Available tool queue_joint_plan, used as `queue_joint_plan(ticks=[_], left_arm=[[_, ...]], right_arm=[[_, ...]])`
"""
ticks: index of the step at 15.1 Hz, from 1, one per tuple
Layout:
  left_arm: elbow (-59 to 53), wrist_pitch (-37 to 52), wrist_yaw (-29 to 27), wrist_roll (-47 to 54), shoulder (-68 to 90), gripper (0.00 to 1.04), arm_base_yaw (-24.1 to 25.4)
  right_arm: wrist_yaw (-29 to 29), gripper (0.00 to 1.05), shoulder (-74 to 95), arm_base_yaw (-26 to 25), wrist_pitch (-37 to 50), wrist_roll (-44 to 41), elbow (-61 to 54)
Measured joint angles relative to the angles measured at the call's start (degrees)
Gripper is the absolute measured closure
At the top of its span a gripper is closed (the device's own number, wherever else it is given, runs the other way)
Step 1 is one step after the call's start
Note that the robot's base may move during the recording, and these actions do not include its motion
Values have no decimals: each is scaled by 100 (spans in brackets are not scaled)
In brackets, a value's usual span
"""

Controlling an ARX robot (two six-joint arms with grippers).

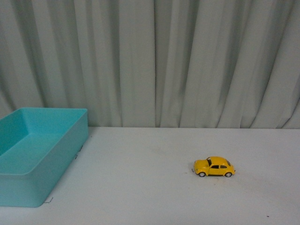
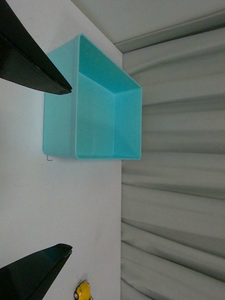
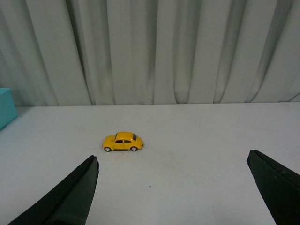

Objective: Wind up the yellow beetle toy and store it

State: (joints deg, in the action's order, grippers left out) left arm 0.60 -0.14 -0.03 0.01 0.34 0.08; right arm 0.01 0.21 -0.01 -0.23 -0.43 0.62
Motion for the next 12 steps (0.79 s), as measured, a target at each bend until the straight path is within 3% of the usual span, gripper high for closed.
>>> queue_joint_plan(ticks=[12], left_arm=[[0, -2, 0, 0, 0, 7, 0]], right_arm=[[0, 7, 0, 0, 0, 0, 0]])
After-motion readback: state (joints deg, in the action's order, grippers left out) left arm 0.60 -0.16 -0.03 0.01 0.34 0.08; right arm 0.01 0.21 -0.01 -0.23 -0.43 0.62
